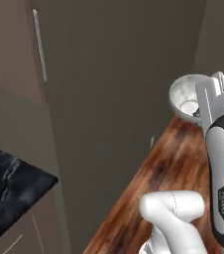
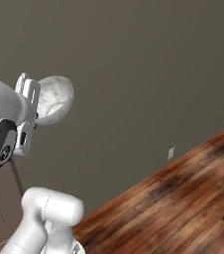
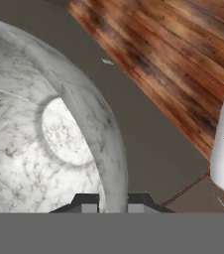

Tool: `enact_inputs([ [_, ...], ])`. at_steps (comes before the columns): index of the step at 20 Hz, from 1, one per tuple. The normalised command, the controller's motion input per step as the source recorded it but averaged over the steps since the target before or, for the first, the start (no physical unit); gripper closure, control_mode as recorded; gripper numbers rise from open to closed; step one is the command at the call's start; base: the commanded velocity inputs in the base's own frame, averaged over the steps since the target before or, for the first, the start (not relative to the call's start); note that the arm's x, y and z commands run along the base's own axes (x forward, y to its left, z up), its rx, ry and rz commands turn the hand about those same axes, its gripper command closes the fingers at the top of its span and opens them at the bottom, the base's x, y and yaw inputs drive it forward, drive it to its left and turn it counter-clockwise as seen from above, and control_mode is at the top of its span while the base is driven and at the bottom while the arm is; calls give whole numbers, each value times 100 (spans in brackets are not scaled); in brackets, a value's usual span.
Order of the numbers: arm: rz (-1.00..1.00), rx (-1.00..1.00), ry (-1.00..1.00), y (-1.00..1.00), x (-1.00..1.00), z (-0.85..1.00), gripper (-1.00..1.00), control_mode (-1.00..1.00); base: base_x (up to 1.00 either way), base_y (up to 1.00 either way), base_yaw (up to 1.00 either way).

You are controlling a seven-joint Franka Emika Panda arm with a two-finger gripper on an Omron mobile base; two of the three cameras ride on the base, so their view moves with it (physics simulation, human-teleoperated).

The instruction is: Take the smaller bowl and place it next to the appetizer plate on the dining counter , and place the larger bowl next to the plate with cooked food.

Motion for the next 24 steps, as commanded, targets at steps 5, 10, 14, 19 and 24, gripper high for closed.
enact_inputs([
  [5, 0, 0, 0, 0, 0, 0, 100, 100, 52, 48, -79],
  [10, 0, 0, 0, 0, 0, 0, 100, 100, 100, 38, -54],
  [14, 0, 0, 0, 0, 0, 0, 100, 100, 100, 3, -30],
  [19, 0, 0, 0, 0, 0, 0, 100, 100, 100, 26, -27],
  [24, 0, 0, 0, 0, 0, 0, 100, 100, 100, 30, -25],
])
